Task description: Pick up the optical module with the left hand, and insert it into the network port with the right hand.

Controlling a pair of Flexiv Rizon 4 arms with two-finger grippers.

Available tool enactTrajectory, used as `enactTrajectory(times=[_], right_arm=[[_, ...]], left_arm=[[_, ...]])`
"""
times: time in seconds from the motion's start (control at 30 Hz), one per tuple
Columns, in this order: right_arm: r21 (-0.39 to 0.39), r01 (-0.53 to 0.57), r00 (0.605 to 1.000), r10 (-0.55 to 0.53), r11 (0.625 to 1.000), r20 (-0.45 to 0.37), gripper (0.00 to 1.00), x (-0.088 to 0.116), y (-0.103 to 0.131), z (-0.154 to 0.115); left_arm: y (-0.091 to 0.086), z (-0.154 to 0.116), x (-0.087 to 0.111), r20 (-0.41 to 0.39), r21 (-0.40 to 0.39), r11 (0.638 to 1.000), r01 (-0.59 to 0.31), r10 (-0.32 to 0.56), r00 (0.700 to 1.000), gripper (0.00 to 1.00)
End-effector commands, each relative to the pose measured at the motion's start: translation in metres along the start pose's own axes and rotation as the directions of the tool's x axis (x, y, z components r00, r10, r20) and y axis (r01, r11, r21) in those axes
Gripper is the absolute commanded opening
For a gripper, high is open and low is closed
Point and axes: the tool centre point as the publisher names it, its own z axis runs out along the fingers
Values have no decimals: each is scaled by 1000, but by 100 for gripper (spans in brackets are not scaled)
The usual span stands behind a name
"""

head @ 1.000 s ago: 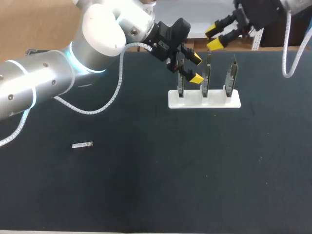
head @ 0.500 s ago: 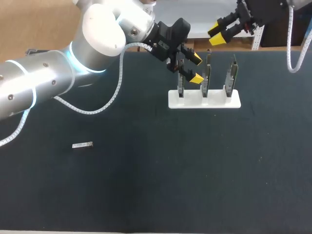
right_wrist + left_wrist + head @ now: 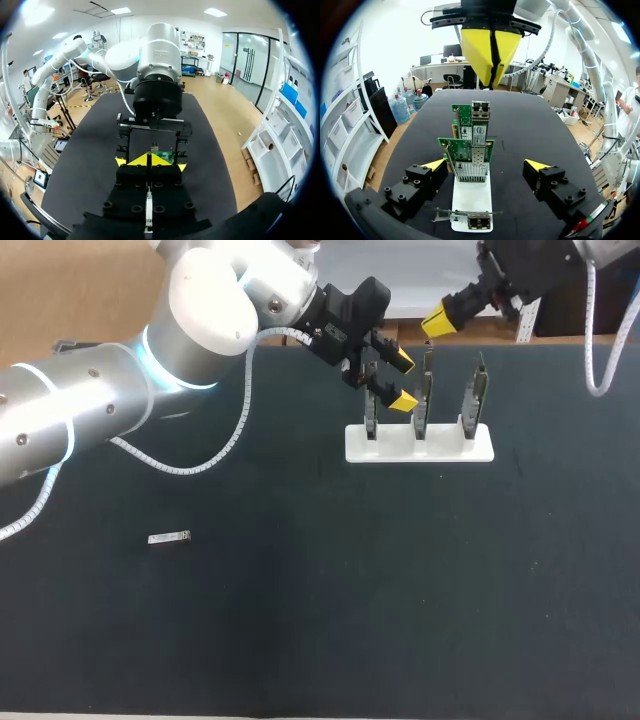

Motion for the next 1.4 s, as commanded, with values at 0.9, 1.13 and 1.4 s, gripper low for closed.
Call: enactTrajectory(times=[0.9, 1.13, 1.4], right_arm=[[-43, -99, 994, 96, 994, -55, 0, 34, -10, 24], [-57, -127, 990, 123, 990, -70, 0, 44, -11, 31], [-66, -143, 988, 138, 988, -75, 0, 49, -9, 35]], left_arm=[[2, 0, -1, -5, 5, 1000, 1, -1, 1000, 100], [2, 0, -1, -5, 5, 1000, 1, -1, 1000, 100], [2, 0, -1, -5, 5, 1000, 1, -1, 1000, 100]])
